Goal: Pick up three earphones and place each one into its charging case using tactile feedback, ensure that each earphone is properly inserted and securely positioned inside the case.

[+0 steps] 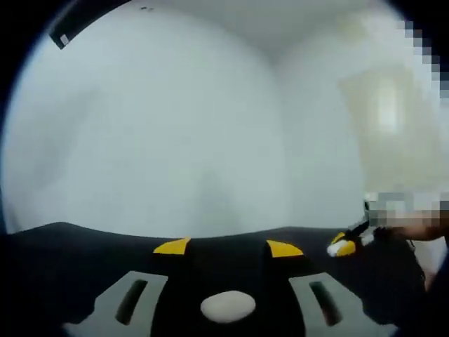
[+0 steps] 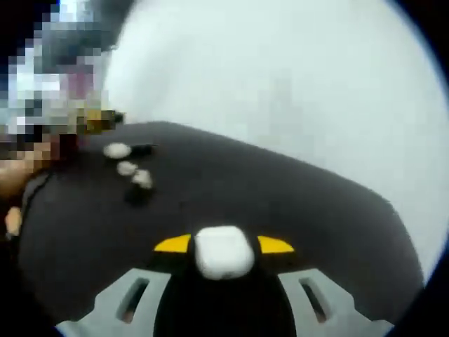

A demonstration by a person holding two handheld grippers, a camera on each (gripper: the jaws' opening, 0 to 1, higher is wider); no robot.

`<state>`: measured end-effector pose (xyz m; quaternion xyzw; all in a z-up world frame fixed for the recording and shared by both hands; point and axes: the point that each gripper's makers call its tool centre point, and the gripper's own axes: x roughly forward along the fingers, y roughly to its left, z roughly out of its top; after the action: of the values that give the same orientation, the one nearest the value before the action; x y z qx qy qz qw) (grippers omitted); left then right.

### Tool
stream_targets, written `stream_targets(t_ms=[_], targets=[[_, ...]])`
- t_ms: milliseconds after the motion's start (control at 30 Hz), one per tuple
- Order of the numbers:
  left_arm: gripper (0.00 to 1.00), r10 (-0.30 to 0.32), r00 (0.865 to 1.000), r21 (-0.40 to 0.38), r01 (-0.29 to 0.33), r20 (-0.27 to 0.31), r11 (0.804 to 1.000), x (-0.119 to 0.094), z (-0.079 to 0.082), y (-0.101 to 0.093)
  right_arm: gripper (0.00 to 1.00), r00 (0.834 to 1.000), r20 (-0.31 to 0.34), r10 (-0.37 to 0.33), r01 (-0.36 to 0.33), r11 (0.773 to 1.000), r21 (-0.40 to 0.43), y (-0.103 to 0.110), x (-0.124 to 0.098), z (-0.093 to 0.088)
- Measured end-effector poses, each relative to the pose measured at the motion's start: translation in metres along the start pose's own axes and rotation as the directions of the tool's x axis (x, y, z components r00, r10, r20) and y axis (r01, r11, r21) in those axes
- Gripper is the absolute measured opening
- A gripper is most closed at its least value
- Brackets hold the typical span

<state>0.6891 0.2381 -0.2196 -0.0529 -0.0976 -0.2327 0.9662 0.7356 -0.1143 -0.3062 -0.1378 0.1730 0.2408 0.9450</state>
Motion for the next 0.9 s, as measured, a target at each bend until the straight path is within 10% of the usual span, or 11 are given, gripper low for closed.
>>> stream_targets(t_ms=[167,567,667,733,900], targets=[[0.37,0.023,1.000,-0.005,-0.023,-0.007,1.000,-0.002,-0.001,0.006,0.35,0.998,0.040,-0.057,0.051,0.991,0.123,-0.030,0.001,-0.003],[0.35,0.088,0.994,-0.021,-0.089,-0.063,0.996,-0.006,-0.010,0.019,0.40,0.996,0.082,-0.019,0.005,0.985,0.174,-0.021,0.009,-0.017],[0.35,0.088,0.994,-0.031,-0.090,-0.069,0.995,-0.007,-0.012,0.020,0.45,0.967,0.244,-0.070,0.026,0.984,0.178,-0.028,-0.007,0.011],[0.35,0.084,0.993,-0.023,-0.086,-0.082,0.996,-0.005,-0.015,0.018,0.44,0.913,0.386,-0.129,0.055,0.979,0.197,-0.037,-0.027,0.032],[0.35,0.082,0.989,0.010,-0.081,-0.126,0.997,-0.002,-0.024,0.016,0.30,0.910,0.405,-0.088,0.010,0.981,0.192,-0.031,-0.033,0.038]])
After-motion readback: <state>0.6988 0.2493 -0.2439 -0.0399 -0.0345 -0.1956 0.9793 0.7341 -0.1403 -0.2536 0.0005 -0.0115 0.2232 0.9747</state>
